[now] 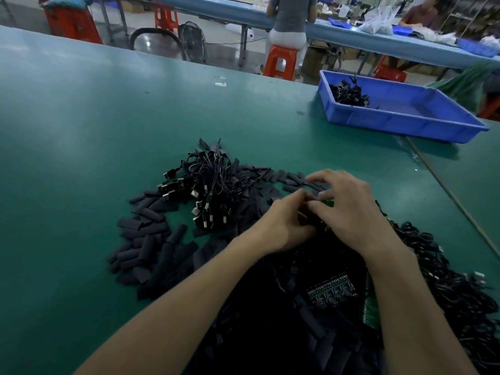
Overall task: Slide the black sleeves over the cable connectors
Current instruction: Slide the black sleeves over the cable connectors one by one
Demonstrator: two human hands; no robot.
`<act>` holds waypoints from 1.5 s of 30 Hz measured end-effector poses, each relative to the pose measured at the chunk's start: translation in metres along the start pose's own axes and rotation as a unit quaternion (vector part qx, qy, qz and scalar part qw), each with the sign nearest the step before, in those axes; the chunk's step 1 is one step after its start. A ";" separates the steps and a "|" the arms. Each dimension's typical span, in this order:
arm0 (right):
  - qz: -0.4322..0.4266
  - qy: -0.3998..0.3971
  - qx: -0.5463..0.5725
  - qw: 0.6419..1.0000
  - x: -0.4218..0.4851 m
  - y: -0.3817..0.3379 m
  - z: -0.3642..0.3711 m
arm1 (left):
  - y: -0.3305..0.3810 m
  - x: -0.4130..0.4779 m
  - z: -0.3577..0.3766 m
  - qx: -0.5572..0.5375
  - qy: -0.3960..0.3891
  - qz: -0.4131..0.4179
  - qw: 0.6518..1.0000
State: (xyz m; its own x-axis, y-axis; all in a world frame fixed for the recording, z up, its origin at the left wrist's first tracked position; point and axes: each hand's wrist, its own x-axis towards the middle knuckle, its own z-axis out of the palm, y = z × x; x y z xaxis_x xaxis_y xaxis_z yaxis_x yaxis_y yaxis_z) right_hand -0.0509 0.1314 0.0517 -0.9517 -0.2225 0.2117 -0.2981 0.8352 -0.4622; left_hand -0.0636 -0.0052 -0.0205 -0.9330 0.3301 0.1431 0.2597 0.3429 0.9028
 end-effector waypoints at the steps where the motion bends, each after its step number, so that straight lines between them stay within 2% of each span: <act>1: 0.004 -0.004 0.002 1.000 -0.002 0.003 0.000 | -0.004 -0.003 0.001 0.007 0.000 -0.005 1.000; 4: 0.049 -0.057 -0.034 0.997 -0.007 0.008 -0.009 | -0.015 -0.009 -0.003 0.045 0.030 0.000 0.999; 8: 0.114 -0.151 -0.085 0.978 -0.012 0.002 -0.021 | -0.017 -0.009 -0.010 0.035 0.086 -0.020 0.995; 11: 0.155 -0.178 -0.131 0.963 -0.013 -0.001 -0.024 | -0.021 -0.010 -0.015 0.074 0.135 -0.036 0.987; 15: 0.164 -0.201 -0.147 0.955 -0.019 -0.002 -0.026 | -0.022 -0.014 -0.016 0.093 0.131 -0.069 0.985; 17: 0.140 -0.180 -0.147 0.963 -0.019 0.000 -0.028 | -0.022 -0.016 -0.015 0.111 0.124 -0.068 0.984; 20: 0.100 -0.089 -0.150 0.980 -0.017 0.002 -0.032 | -0.016 -0.021 -0.017 0.133 0.096 -0.028 0.986; 25: 0.075 0.048 -0.172 0.981 -0.003 0.002 -0.043 | 0.004 -0.015 -0.019 0.137 0.016 -0.009 0.990; 28: 0.028 0.139 -0.197 0.970 0.004 -0.007 -0.045 | 0.012 -0.009 -0.015 0.201 0.041 0.007 0.979; 30: -0.009 0.164 -0.189 0.968 0.005 -0.013 -0.037 | 0.017 -0.009 -0.006 0.138 0.118 -0.012 0.983; 32: -0.010 0.147 -0.167 0.975 0.005 -0.016 -0.029 | 0.020 -0.010 0.004 0.034 0.195 -0.062 0.978; 34: 0.009 0.122 -0.148 0.981 0.005 -0.015 -0.024 | 0.023 -0.012 0.011 -0.074 0.177 -0.105 0.976; 37: 0.015 0.116 -0.138 0.983 0.006 -0.013 -0.023 | 0.023 -0.009 0.013 -0.227 0.147 -0.140 0.952; 42: 0.026 0.136 -0.146 0.980 0.011 -0.010 -0.024 | 0.031 -0.003 0.026 -0.330 0.192 -0.188 0.905; 45: 0.063 0.175 -0.142 0.972 0.017 -0.008 -0.024 | 0.034 -0.012 0.035 -0.321 0.220 -0.162 0.907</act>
State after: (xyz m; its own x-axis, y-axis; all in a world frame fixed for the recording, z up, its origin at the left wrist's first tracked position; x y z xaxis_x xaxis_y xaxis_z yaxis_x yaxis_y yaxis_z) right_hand -0.0625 0.1326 0.0793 -0.8815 0.0344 0.4709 -0.1001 0.9611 -0.2575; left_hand -0.0347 0.0327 -0.0057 -0.9800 -0.1287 -0.1516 -0.1124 -0.2703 0.9562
